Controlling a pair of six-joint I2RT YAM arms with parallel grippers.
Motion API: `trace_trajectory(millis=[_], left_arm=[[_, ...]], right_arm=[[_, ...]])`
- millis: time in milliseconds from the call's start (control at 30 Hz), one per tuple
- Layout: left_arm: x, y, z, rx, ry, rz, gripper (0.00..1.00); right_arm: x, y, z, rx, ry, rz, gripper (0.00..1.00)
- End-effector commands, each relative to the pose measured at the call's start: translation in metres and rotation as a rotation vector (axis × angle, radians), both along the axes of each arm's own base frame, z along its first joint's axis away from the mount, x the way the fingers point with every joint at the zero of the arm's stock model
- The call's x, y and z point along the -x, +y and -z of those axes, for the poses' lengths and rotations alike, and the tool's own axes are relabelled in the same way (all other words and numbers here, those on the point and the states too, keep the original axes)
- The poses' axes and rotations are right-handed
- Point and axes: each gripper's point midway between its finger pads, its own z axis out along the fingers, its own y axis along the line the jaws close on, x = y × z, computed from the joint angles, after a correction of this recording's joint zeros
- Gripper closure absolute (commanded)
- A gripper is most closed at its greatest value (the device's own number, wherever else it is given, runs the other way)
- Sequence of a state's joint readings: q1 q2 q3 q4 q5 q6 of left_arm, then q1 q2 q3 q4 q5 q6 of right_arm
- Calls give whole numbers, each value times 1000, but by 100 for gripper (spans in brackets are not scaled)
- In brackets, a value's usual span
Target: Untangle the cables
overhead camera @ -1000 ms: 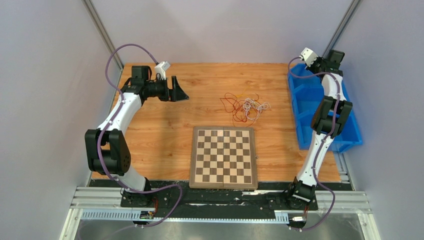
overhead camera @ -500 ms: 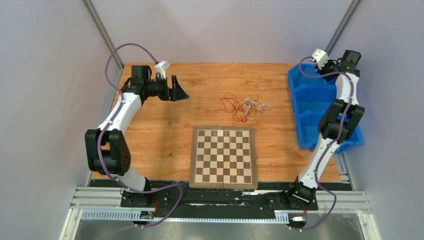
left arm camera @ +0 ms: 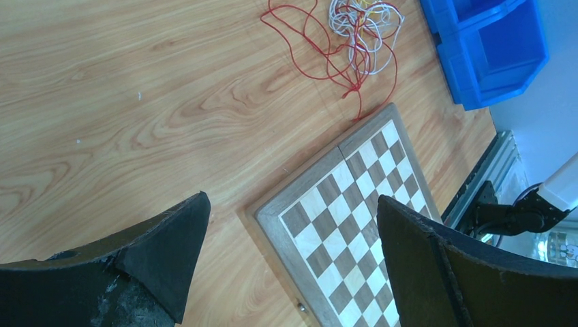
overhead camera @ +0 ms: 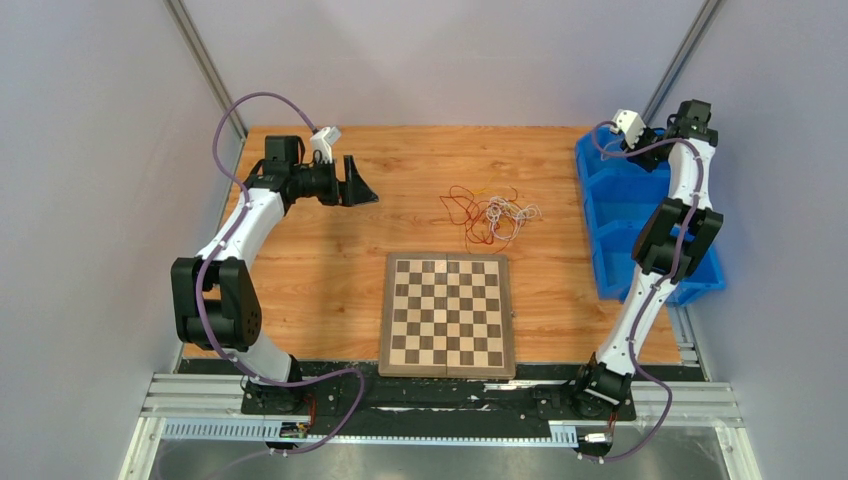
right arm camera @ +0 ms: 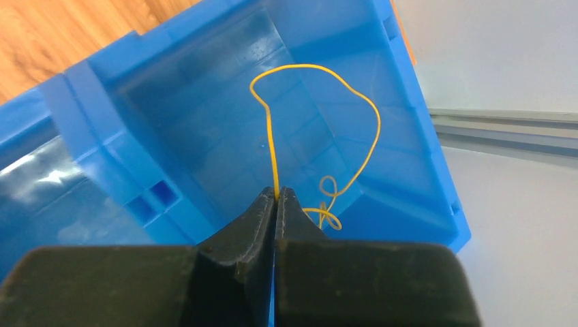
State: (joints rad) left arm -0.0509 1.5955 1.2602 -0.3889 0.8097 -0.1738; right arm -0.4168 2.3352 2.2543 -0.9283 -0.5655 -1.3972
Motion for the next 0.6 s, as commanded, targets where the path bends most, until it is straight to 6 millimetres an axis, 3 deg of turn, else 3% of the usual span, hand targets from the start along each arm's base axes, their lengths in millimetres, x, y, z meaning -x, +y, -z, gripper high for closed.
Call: trace_trajectory(millis=[0,67,167,300,400,567], left_arm=[[-2,0,-18,12,-63,1,0],[-3,0,-19,11,-67,1,0],[-4,1,-21,3,-72,-2,0],[-2,2,-20,-5,-71,-3,0],[-2,2,-20,-5,-70,-1,0],[-3,1,-21,-1,-72,3,0]], right_arm=[[-18,2,6,18,-8,6,96],[-24,5,9,25,-12,10,88],[-26,12,12,20,-12,4,68],[-26,15,1,2,-32,12,48],[-25,18,-18,-35,-69,11,36],[-20,40,-70,-145,-144,1,20]])
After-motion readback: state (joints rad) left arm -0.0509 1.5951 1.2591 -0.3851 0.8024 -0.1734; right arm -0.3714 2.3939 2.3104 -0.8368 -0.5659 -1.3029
